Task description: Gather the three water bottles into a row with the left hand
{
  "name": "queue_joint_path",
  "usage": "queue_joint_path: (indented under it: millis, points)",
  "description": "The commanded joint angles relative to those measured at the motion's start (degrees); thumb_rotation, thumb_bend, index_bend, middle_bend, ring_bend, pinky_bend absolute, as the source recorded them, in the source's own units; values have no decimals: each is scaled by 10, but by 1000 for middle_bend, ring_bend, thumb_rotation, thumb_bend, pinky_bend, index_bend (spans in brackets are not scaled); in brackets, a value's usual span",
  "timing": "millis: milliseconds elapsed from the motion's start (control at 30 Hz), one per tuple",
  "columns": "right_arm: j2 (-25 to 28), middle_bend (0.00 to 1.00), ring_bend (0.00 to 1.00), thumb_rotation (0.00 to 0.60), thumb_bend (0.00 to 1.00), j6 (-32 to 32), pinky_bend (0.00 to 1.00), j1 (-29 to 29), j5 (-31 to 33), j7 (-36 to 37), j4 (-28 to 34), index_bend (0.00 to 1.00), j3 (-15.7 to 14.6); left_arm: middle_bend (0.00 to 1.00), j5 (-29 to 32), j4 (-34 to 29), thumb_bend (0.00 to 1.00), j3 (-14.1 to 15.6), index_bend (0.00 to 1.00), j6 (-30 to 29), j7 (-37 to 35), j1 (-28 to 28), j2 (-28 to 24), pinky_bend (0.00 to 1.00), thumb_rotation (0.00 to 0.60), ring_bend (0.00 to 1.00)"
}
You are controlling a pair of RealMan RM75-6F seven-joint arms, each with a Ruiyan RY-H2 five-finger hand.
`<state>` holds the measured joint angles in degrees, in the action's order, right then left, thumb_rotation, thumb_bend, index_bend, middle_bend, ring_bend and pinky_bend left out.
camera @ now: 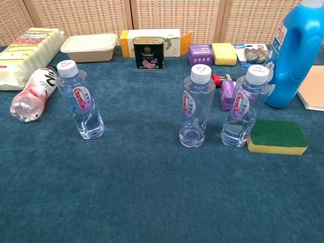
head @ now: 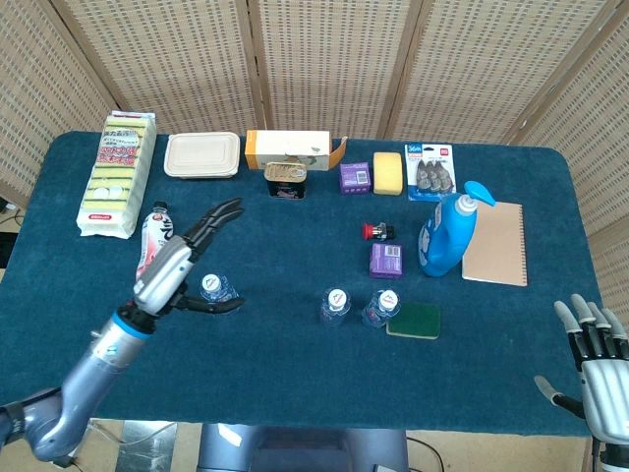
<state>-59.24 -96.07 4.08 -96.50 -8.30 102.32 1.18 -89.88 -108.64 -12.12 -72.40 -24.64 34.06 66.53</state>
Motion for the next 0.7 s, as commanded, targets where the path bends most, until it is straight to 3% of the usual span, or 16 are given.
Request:
queue_joint_path:
  millis: [33,233,400,567,700]
  points:
    - [0,0,0,600,159,0,0,0,-2,-1,1,0,-1,0,-20,29,118,26,0,-28,-38,-33,-30,94,600,0]
    - [-2,0,0,600,159,-1,0,1,-9,-6,2,0,-4,0,-28,104,76,55,0,-49,-135,-60,-27,85,600,0]
    - [-3,0,0,600,159,2,0,1,-13,-11,3,0,-6,0,-35,205,67,77,0,-52,-245,-69,6,85,600,0]
    - [-4,0,0,600,160,6,0,0,-14,-15,5,0,-8,0,-40,305,68,98,0,-34,-306,-64,74,85,600,0]
    - [-3,0,0,600,159,6,0,0,-7,-10,5,0,-5,0,-28,434,70,110,0,-7,-356,-59,179,85,600,0]
